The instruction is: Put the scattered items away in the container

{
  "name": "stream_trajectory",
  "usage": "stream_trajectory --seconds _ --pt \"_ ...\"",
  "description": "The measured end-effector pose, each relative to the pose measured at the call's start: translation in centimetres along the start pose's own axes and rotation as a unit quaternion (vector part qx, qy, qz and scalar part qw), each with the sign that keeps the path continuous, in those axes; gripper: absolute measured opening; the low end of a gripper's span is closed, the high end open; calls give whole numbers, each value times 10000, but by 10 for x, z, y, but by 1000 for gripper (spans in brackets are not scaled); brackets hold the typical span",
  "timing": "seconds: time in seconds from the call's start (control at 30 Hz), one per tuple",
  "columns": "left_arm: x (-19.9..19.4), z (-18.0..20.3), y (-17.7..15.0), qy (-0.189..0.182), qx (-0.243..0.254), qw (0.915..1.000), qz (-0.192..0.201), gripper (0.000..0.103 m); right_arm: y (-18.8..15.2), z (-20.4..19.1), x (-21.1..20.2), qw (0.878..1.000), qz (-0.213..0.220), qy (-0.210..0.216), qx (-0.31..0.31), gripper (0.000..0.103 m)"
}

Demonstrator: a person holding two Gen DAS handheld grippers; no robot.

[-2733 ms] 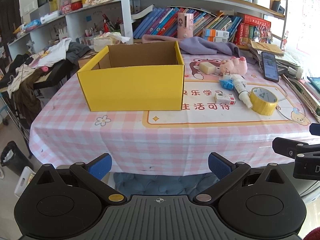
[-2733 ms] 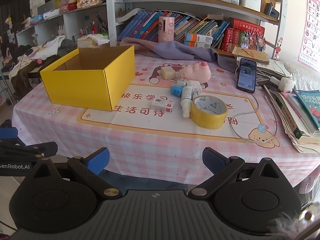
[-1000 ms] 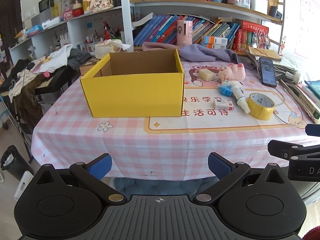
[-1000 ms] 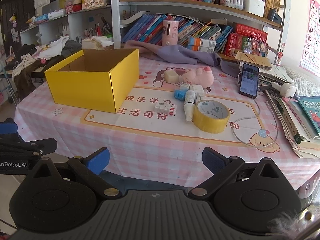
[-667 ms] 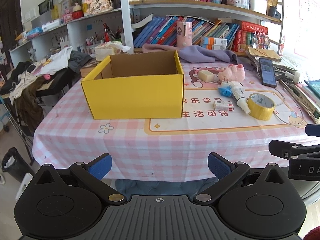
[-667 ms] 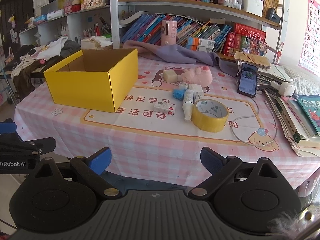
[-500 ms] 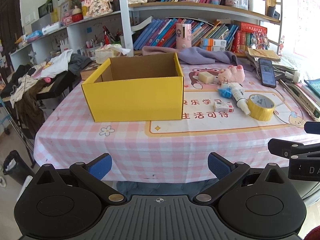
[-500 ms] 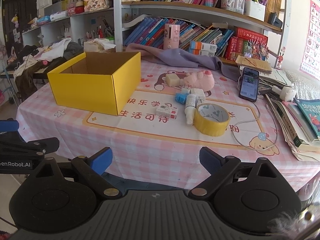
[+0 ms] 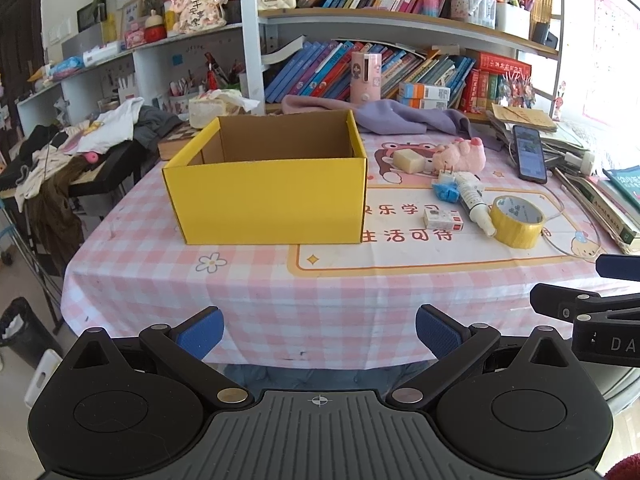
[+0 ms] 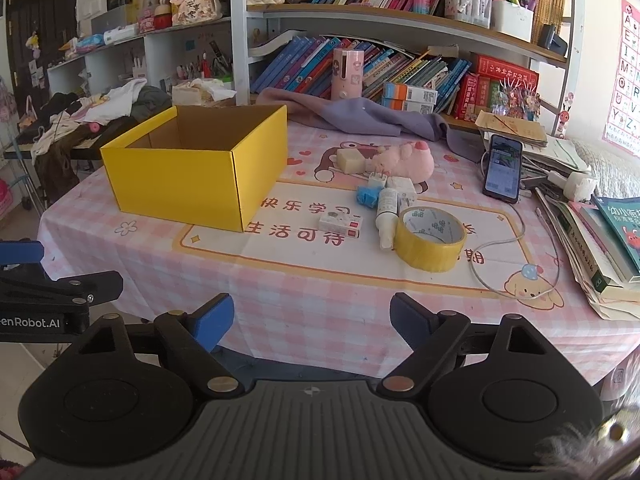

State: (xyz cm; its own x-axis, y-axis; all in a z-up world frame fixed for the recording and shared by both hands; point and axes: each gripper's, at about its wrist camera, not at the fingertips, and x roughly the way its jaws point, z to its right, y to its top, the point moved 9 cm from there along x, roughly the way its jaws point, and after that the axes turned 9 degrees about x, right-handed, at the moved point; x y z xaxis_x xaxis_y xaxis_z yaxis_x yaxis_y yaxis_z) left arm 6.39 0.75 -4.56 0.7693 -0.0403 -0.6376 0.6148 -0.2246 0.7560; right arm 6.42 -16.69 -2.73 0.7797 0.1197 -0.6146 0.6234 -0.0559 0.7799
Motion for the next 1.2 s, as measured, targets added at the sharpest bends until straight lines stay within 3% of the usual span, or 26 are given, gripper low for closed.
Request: stream_trajectory --seconds 0.83,1.2 --pt "-8 3 7 82 36 9997 244 102 0 -4 5 9998 -46 35 -168 85" --pt "6 26 15 -190 252 9991 273 103 -3 20 14 9997 -133 -208 -12 85"
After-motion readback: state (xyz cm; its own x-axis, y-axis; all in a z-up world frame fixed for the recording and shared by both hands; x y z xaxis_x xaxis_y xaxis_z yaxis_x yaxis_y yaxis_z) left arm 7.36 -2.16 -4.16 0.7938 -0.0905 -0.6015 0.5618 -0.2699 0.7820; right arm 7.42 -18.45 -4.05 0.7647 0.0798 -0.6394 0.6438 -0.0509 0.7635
